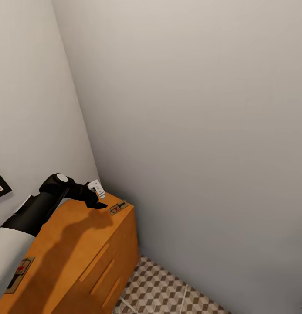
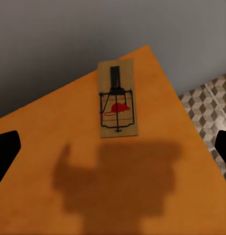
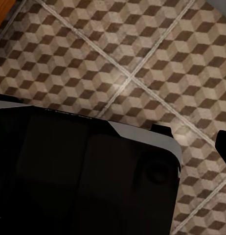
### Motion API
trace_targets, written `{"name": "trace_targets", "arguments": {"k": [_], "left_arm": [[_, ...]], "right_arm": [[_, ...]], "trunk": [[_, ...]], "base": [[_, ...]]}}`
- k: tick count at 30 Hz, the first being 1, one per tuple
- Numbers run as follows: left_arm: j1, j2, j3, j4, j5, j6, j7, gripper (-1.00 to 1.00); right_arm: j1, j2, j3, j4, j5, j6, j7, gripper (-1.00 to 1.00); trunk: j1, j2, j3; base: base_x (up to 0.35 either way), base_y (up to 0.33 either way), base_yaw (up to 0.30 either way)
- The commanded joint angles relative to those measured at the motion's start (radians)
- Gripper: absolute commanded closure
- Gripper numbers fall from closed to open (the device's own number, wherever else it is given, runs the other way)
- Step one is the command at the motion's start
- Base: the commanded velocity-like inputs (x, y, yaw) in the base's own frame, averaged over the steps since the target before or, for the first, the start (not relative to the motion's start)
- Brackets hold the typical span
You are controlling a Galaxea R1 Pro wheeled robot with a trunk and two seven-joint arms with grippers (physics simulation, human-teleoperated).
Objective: Take the four mousetraps from the cabinet in the bathroom and place them on the bathroom floor. Make sure all four end up on the same floor surface, and ensure that at least two of them are either under or directly next to the same bathroom sink.
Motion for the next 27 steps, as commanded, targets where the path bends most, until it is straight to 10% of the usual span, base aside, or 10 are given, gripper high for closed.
{"name": "trace_targets", "arguments": {"k": [1, 27], "left_arm": [[-0.001, 0.001, -0.001, -0.001, -0.004, 0.008, -0.005, -1.00], [-0.001, 0.001, -0.003, -0.011, -0.004, 0.008, -0.031, -1.00]], "right_arm": [[-0.001, 0.000, 0.004, 0.001, -0.005, -0.004, 0.003, -1.00], [-0.001, 0.000, 0.004, 0.001, -0.005, -0.004, 0.002, -1.00]], "trunk": [[0.001, -0.002, -0.003], [0.001, -0.002, -0.011]], "base": [[0.000, 0.000, 0.000], [0.003, 0.000, 0.000]]}}
